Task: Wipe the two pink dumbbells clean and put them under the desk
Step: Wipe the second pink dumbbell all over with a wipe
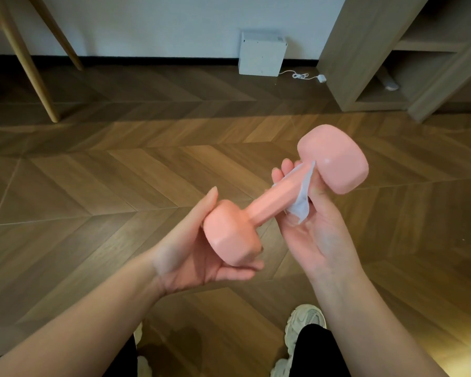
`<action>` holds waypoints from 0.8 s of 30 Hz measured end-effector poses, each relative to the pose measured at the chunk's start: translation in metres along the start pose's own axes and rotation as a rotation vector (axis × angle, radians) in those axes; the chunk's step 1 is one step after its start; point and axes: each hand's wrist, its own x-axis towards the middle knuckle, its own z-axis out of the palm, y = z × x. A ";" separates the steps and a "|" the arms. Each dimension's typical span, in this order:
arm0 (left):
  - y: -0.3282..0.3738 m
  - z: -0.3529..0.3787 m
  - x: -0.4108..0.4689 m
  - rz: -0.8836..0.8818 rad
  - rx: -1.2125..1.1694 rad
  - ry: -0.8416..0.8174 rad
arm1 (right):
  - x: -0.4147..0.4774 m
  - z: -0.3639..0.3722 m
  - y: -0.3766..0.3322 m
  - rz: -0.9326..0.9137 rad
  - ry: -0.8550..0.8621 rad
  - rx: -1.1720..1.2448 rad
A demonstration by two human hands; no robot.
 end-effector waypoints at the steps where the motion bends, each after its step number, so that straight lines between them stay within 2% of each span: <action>1: -0.003 -0.002 0.002 0.064 -0.008 -0.012 | 0.000 0.001 0.000 -0.005 -0.003 0.008; 3: -0.004 -0.006 0.005 0.149 0.059 0.023 | 0.001 0.002 -0.002 -0.036 0.000 0.029; 6: 0.003 -0.003 0.002 0.045 0.169 0.025 | 0.001 -0.001 -0.003 -0.037 0.005 0.042; 8: 0.003 0.001 -0.002 -0.065 0.117 0.020 | 0.001 -0.002 -0.002 -0.017 -0.012 0.021; 9: 0.002 0.002 -0.002 -0.064 0.065 0.018 | 0.000 -0.001 -0.001 -0.015 -0.021 0.008; 12: -0.003 -0.001 0.000 0.070 0.051 -0.025 | 0.000 0.000 0.000 -0.037 -0.033 -0.011; 14: 0.000 -0.002 0.000 0.087 0.109 -0.023 | 0.001 -0.002 -0.002 -0.045 -0.033 0.000; 16: 0.003 -0.001 -0.002 0.038 0.131 -0.034 | 0.001 -0.003 -0.002 -0.028 -0.035 0.017; 19: 0.002 0.002 -0.004 -0.080 0.012 -0.015 | 0.001 -0.003 0.001 -0.008 -0.053 0.007; 24: -0.001 -0.002 -0.001 0.044 0.083 0.013 | 0.001 0.001 0.001 -0.038 -0.051 -0.025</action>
